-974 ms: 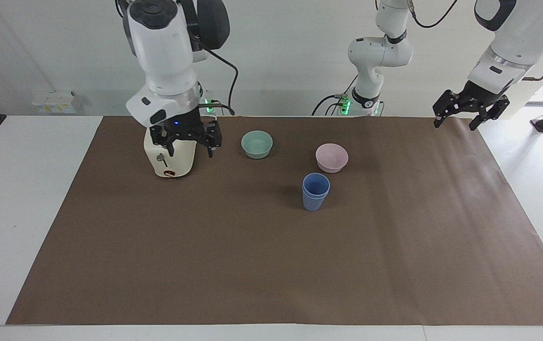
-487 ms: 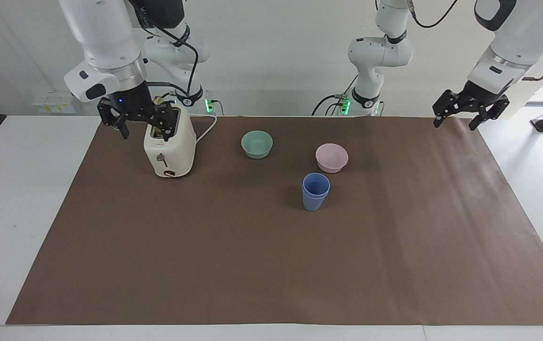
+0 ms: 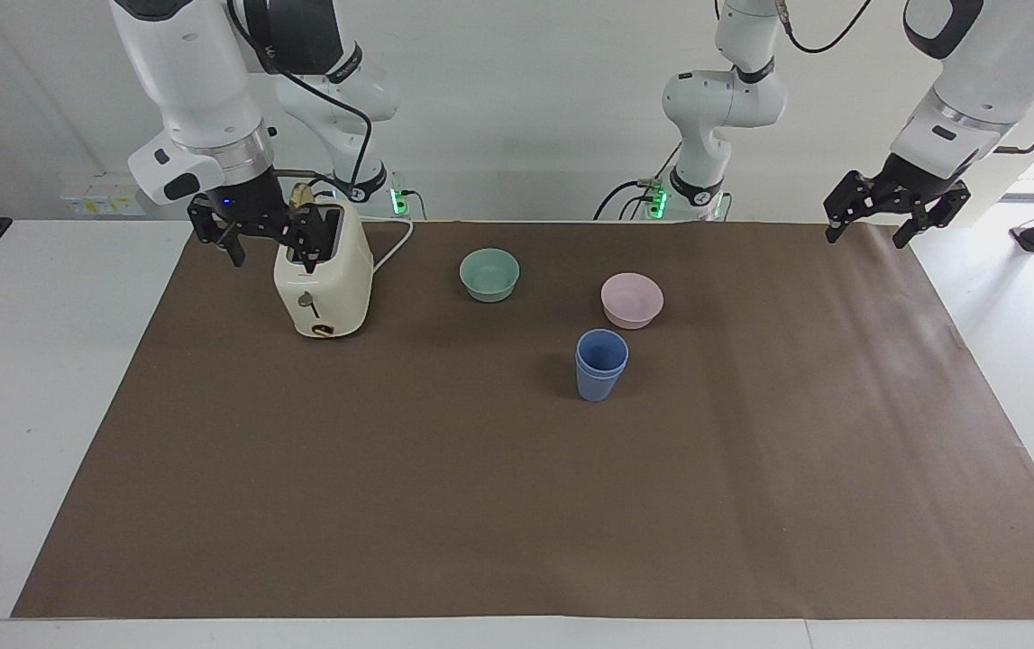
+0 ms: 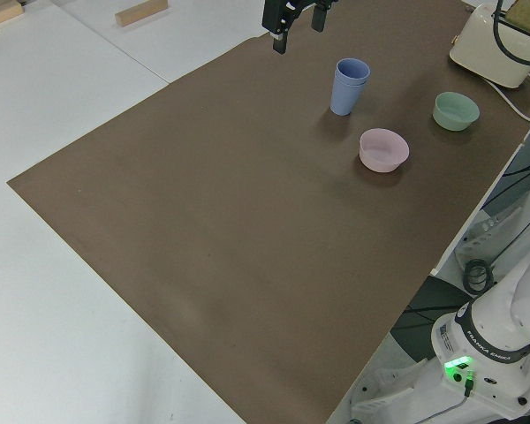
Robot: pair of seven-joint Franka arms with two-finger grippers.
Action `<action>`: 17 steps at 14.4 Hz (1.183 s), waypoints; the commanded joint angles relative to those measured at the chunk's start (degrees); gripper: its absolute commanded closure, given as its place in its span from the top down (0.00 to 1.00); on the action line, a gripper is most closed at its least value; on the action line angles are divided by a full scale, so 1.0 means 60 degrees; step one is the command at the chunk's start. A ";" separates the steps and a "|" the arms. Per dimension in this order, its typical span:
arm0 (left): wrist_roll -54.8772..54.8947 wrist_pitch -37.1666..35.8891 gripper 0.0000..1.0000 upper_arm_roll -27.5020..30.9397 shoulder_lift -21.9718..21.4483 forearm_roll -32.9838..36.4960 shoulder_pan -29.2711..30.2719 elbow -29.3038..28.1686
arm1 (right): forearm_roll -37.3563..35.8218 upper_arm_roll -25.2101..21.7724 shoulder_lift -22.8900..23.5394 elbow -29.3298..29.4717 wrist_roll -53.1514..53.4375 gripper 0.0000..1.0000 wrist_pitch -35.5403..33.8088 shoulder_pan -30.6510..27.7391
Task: Stack blue cups with both arms
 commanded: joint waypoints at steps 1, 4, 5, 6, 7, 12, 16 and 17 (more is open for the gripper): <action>-0.0013 -0.0173 1.00 -0.0008 0.0024 0.0061 -0.0031 0.0153 | 0.0218 0.0147 -0.0337 -0.0454 0.0143 1.00 0.0300 -0.0150; -0.0027 -0.0143 1.00 0.0007 0.0024 0.0061 -0.0031 0.0153 | 0.0218 0.0147 -0.0293 -0.0381 0.0229 1.00 0.0315 -0.0165; -0.0027 -0.0143 1.00 -0.0008 0.0024 0.0061 -0.0031 0.0153 | 0.0233 0.0147 -0.0279 -0.0352 0.0331 1.00 0.0300 -0.0165; -0.0027 -0.0129 1.00 0.0007 0.0024 0.0061 -0.0031 0.0153 | 0.0248 0.0147 -0.0278 -0.0351 0.0317 1.00 0.0300 -0.0179; -0.0013 -0.0143 1.00 -0.0008 0.0024 0.0061 -0.0031 0.0153 | 0.0407 0.0133 -0.0278 -0.0308 0.0317 1.00 0.0285 -0.0208; 0.0017 -0.0143 1.00 -0.0008 0.0024 0.0061 -0.0031 0.0153 | 0.0804 0.0045 -0.0351 0.0015 0.0171 1.00 0.0110 -0.0340; 0.0031 -0.0158 1.00 -0.0008 0.0024 0.0061 -0.0031 0.0153 | 0.0775 0.0045 -0.0352 0.0015 0.0171 1.00 0.0124 -0.0399; 0.0031 -0.0158 1.00 0.0007 0.0024 0.0061 -0.0031 0.0153 | 0.0775 0.0045 -0.0352 0.0015 0.0185 1.00 0.0139 -0.0399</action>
